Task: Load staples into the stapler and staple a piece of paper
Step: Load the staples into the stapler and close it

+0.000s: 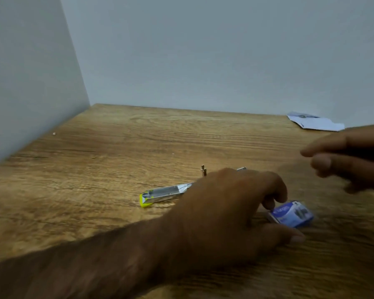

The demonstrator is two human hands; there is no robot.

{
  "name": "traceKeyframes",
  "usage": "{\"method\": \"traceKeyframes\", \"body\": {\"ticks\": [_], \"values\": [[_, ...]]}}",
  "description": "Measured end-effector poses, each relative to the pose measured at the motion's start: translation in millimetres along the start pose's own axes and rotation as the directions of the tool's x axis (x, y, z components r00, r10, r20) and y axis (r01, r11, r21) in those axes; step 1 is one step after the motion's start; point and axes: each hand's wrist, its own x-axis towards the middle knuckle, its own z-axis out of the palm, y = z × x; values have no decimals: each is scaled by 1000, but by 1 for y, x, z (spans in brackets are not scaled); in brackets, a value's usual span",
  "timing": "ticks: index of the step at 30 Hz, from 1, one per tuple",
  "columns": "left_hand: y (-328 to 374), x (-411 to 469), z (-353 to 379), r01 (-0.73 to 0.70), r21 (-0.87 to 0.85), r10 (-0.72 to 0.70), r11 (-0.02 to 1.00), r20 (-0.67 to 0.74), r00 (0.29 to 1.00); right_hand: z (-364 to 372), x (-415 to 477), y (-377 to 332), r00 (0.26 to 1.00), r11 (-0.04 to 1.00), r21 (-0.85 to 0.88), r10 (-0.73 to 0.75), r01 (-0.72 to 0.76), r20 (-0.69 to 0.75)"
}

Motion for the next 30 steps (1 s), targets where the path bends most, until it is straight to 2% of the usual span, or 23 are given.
{"method": "traceKeyframes", "body": {"ticks": [2, 4, 6, 9, 11, 12, 14, 17, 24, 30], "values": [[2, 0, -9, -61, 20, 64, 998, -151, 986, 2, 7, -22, 996, 974, 222, -57, 39, 73], [-1, 0, -23, -87, -12, 76, 996, -372, 925, 7, 25, -35, 988, 941, 323, -131, 97, 85], [-7, 2, -43, -78, -117, 5, 990, -525, 851, 13, 42, -44, 975, 912, 385, -197, 143, 104], [-25, 7, -68, -14, -290, -170, 957, -599, 783, 28, 61, -57, 950, 902, 407, -242, 145, 199], [-39, 8, -75, 92, -352, -285, 932, -547, 788, 37, 70, -63, 940, 910, 386, -255, 153, 228], [-46, 8, -76, 153, -352, -318, 923, -475, 821, 42, 74, -64, 938, 912, 376, -260, 162, 227], [-56, 7, -75, 273, -272, -344, 923, -263, 901, 48, 78, -63, 937, 911, 363, -283, 196, 204], [-62, 7, -72, 352, -146, -356, 925, -1, 935, 55, 80, -55, 943, 897, 395, -286, 201, 169], [-66, 6, -58, 360, -89, -343, 929, 157, 926, 59, 77, -45, 938, 816, 572, -256, 81, 232], [-68, 5, -57, 363, -68, -342, 929, 215, 915, 60, 76, -40, 932, 813, 582, -220, 11, 289]]}}
